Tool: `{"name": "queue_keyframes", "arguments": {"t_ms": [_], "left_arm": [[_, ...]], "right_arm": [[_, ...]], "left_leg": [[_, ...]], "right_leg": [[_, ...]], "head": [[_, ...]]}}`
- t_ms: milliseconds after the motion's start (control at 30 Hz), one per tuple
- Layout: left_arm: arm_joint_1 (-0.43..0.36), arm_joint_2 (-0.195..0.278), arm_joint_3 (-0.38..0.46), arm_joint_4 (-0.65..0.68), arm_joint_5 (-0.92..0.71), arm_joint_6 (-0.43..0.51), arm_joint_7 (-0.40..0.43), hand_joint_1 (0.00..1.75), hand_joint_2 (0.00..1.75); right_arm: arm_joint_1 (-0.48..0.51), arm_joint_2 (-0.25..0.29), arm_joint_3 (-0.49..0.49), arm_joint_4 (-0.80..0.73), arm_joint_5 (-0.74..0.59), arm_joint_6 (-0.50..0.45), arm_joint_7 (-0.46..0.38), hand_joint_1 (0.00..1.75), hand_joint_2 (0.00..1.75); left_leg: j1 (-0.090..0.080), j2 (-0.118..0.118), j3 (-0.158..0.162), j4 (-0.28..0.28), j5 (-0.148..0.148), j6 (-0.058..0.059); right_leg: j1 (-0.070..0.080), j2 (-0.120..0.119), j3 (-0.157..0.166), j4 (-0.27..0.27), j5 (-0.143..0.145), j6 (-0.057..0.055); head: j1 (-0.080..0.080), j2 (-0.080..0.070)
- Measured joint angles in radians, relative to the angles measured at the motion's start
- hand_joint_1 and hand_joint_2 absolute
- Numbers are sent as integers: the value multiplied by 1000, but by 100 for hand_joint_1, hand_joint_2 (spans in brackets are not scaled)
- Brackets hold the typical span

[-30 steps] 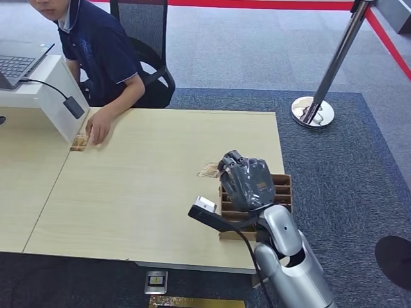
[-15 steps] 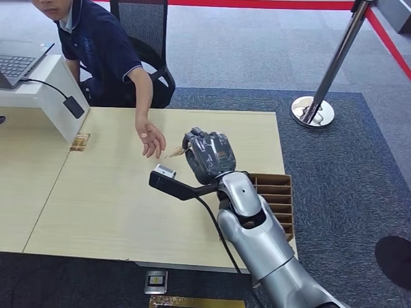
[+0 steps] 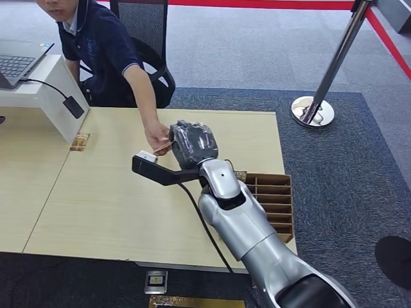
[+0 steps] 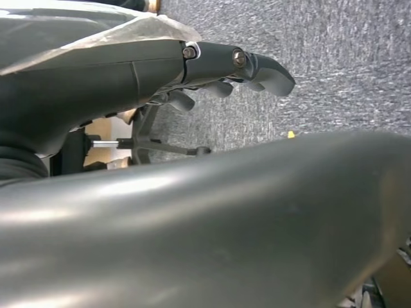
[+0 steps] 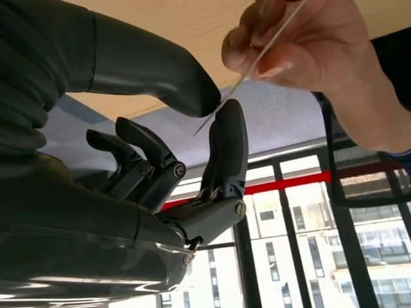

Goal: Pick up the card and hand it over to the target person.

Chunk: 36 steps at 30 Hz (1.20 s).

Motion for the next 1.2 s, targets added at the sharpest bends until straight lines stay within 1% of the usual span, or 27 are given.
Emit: {"name": "queue_keyframes", "arguments": {"t_ms": [133, 300, 767, 900, 1000, 1067, 1200], "left_arm": [[0, -1, -1, 1, -2, -1, 0, 0, 0], [1, -3, -2, 1, -4, -2, 2, 0, 0], [1, -7, -4, 1, -6, -1, -5, 0, 0], [2, -7, 3, 0, 2, 2, -6, 0, 0], [3, -5, 10, -1, 10, 2, -7, 0, 0], [2, -5, 18, -1, 17, 3, -4, 0, 0], [5, -4, 35, -2, 35, 6, 0, 0, 0]], "right_arm": [[-11, 0, 2, 46, 6, -27, 21, 175, 175], [-8, -7, -29, 84, 19, -73, 12, 175, 175], [44, -35, -86, 8, 32, -126, -37, 175, 175], [65, -43, -135, -59, 12, -137, -84, 2, 175], [98, -65, -165, -144, -3, -139, -112, 0, 175], [153, -96, -188, -258, -14, -129, -131, 0, 175], [327, -188, -261, -574, -50, -110, -167, 0, 175]], "left_leg": [[0, -1, 0, 0, 0, 0], [0, -1, 0, 0, 1, 0], [0, -3, 0, 0, 1, 0], [0, -3, 0, 0, 0, 0], [0, -3, 0, 0, 0, 0], [0, -4, 0, 0, 0, 0], [1, -6, 0, 0, 1, 0]], "right_leg": [[0, -1, 1, 0, 0, 0], [0, -2, 0, -1, 1, 0], [0, -3, 1, -1, 0, 0], [0, -3, 0, -1, 0, 0], [0, -3, 0, -1, 0, 0], [0, -4, 1, -1, 0, 0], [1, -6, 2, -3, -1, 0]], "head": [[0, 0], [0, 0], [0, 0], [0, 0], [0, 0], [0, 0], [0, 0]]}}
